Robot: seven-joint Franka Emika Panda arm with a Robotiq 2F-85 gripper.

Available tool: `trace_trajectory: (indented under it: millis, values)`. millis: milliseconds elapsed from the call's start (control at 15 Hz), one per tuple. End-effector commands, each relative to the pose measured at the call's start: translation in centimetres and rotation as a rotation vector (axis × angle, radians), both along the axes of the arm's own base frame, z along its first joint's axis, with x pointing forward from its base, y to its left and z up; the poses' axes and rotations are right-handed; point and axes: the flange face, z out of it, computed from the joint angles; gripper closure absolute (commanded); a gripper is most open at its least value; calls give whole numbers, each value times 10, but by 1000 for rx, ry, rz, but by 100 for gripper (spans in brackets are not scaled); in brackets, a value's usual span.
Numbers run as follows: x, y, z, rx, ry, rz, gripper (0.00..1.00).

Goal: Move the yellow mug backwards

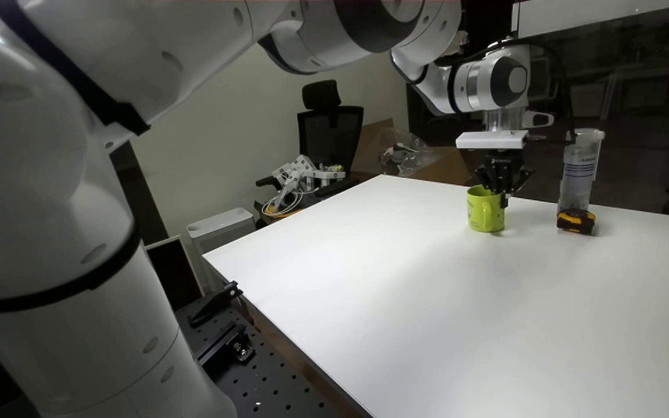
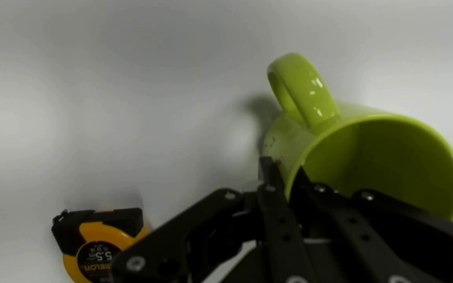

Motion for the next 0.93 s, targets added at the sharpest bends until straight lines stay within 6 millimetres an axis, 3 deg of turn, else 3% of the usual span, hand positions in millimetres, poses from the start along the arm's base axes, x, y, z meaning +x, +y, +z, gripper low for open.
trace_trajectory:
  millis: [0, 67, 133, 267, 467, 867]
  values:
    - [11, 1, -2, -11, -18, -38, 98]
    - [11, 1, -1, -2, -16, -38, 98]
    - [11, 1, -1, 4, -11, -38, 65]
    - [12, 1, -2, 10, -12, -38, 58]
    - [13, 2, -1, 9, -24, -38, 38]
    - [18, 14, 25, 13, -82, -9, 1]
